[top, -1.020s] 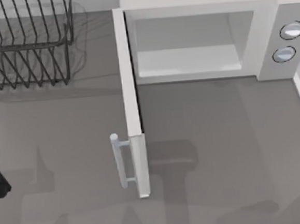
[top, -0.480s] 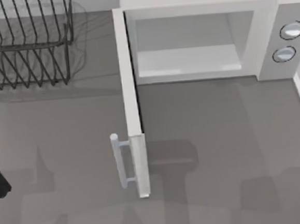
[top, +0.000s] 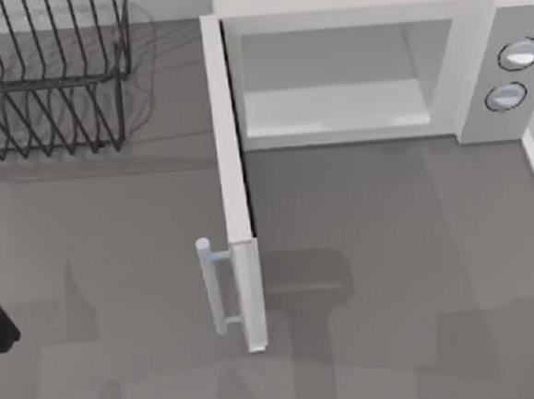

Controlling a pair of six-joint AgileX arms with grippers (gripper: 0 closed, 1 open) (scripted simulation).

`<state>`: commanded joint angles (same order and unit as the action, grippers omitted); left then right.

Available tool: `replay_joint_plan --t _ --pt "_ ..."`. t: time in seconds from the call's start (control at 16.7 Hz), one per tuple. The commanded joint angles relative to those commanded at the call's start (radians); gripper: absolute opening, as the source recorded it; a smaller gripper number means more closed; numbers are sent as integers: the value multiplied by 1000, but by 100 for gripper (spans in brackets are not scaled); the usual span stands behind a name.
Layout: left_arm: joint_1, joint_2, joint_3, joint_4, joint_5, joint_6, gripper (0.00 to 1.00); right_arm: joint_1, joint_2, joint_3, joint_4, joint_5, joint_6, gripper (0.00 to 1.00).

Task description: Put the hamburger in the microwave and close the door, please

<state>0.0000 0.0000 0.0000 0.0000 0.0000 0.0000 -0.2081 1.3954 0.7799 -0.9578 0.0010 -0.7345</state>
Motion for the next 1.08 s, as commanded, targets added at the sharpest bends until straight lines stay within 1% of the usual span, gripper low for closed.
replay_joint_plan --t 0.12,0.48,0.6,0.84,1.08 --pt "0 0 0 0 0 0 100 -1 30 -30 56 0 2 100" --pt "0 0 0 0 0 0 100 -1 166 -160 336 0 3 100" --pt "0 0 0 0 0 0 100 -1 190 -181 373 0 3 100" --pt "0 0 0 0 0 0 100 -1 192 -183 375 0 3 100" --pt "0 0 0 0 0 0 100 -1 192 -183 375 0 3 70"
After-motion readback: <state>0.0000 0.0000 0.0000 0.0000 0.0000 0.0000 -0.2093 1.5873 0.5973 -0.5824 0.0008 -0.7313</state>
